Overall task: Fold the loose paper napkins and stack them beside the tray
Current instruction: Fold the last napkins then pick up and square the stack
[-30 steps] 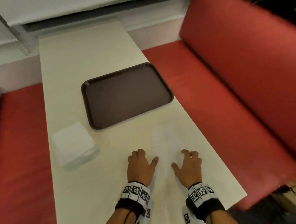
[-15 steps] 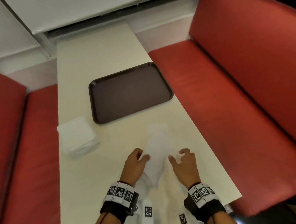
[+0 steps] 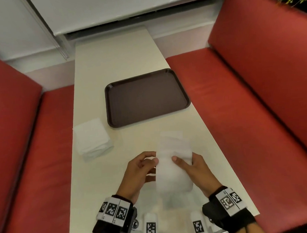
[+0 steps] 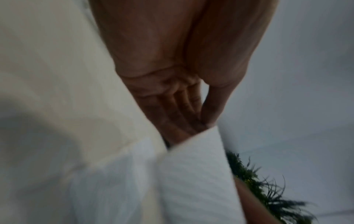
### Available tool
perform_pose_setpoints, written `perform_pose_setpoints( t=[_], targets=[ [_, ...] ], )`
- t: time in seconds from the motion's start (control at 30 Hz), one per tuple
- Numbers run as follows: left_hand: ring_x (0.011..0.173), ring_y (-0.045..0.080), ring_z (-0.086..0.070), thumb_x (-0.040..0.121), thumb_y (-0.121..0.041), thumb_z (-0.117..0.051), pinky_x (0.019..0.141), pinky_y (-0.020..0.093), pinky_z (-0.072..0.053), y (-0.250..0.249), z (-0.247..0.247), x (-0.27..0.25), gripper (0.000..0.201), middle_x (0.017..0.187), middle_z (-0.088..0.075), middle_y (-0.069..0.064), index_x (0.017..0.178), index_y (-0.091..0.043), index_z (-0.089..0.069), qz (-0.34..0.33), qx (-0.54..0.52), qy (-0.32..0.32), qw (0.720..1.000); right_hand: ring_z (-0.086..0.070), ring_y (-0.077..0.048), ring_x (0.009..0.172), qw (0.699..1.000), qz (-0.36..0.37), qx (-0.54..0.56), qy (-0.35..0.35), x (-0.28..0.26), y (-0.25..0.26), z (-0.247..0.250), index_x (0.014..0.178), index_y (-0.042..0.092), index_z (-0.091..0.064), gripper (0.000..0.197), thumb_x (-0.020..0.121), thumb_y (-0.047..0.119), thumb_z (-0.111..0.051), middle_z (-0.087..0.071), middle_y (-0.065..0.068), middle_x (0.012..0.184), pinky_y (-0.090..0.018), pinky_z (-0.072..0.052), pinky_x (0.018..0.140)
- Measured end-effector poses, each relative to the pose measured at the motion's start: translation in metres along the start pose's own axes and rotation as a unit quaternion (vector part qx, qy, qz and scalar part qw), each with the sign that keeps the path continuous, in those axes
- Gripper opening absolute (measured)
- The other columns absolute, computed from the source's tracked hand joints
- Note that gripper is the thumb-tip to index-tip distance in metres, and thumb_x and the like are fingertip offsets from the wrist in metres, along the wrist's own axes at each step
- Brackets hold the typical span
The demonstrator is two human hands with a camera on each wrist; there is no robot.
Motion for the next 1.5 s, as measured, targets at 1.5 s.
perform_pose_setpoints(
  t=[1.5],
  targets=[
    [0.061,0.011,-0.052,0.083,-0.018,-0.069,0.054,0.027,-0.048,-0.035,0.154,0.022,0.027,0.072,-0.048,-0.012,0.091,-0.035,-0.049,-0.221,0.391,-0.207,0.869,-0.055,-0.043,0.105,0.839,-0.055,-0.430,-0.328,0.088,-0.056,0.022,0.107,-0.001,-0.061,0.032,0.085,0.019,-0.074,-0.061,-0.023,0.107,-0.047,-0.040,0.093]
  ],
)
Point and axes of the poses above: each hand's wrist, its own x-axis towards the middle knuckle, its own z-axis out of the back of the hand, y = z × x, the point moved 9 cm from there along x, towards the middle knuckle
